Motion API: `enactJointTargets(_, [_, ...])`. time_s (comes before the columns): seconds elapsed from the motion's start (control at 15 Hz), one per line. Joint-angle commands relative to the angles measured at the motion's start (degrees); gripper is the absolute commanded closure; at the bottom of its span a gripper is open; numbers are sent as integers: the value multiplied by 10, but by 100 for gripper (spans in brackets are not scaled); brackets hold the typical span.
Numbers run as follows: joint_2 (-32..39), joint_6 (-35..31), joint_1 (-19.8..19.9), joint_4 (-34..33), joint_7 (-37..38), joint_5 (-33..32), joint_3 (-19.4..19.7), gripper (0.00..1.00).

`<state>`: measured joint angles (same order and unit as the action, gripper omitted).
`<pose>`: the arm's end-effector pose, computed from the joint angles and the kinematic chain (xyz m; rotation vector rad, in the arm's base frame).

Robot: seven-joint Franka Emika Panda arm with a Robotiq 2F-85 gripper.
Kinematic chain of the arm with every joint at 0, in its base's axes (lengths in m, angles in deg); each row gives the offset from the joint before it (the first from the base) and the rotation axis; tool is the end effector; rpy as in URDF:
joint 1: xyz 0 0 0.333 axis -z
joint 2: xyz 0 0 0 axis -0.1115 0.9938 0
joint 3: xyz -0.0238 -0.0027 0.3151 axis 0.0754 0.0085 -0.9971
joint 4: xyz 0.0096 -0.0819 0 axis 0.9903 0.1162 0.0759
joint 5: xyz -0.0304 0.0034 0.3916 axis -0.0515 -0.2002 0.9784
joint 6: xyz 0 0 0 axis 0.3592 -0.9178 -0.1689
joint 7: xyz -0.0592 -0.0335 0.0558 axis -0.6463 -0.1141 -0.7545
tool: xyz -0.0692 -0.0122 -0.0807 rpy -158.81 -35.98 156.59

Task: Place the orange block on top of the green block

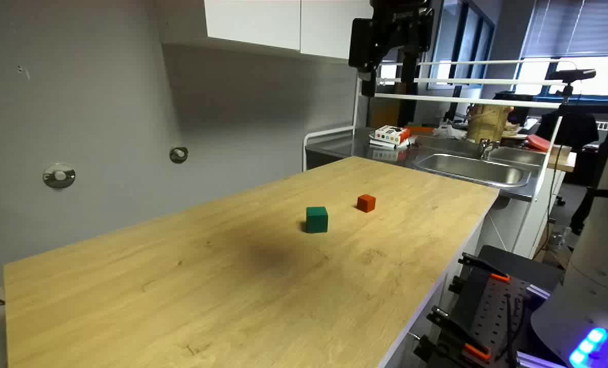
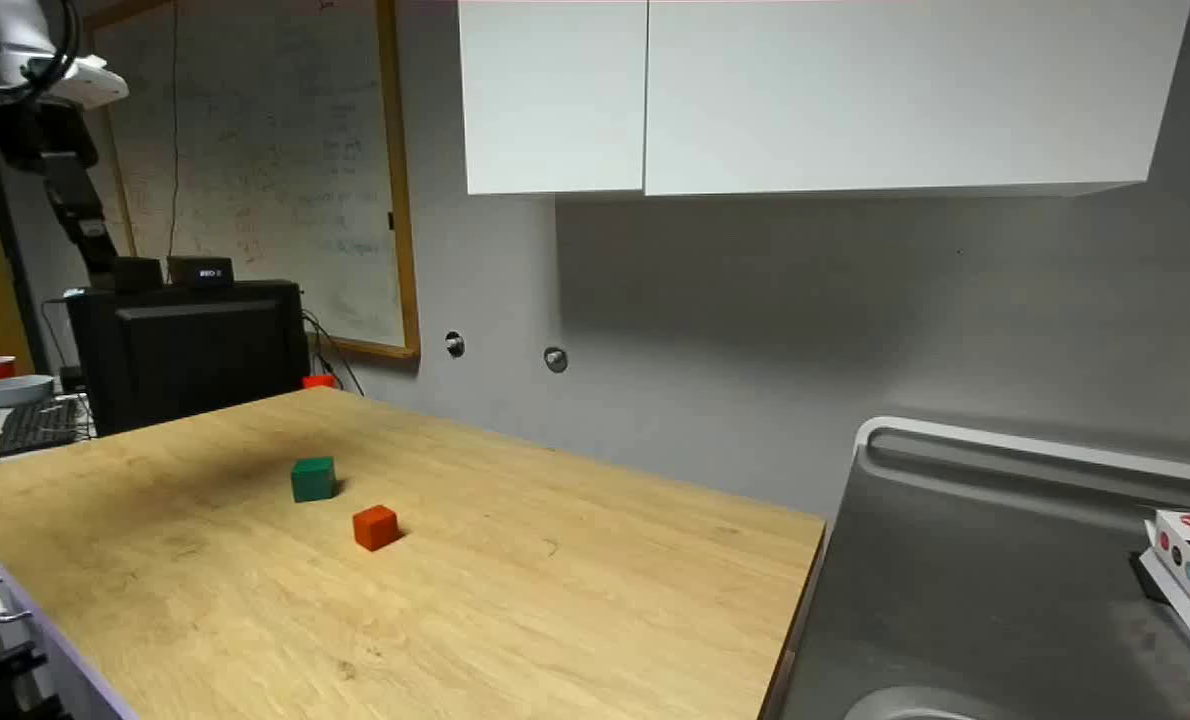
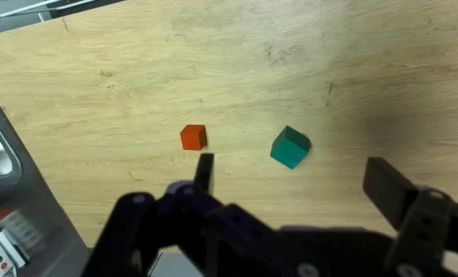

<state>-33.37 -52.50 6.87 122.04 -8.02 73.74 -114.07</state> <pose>0.3297 0.1722 0.5561 2.8553 -0.3389 0.2248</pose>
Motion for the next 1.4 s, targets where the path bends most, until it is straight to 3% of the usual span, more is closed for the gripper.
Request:
enactJointTargets(0.0, [5, 1, -18, -2, 9, -10, 13, 0])
enactJointTargets(0.67, [31, -9, -1, -7, 16, -15, 28, 0])
enactJointTargets(1.0, [119, -60, 43, -9, 1, -11, 114, 0])
enactJointTargets(1.33, [247, -131, 60, -33, -59, 52, 218, 0])
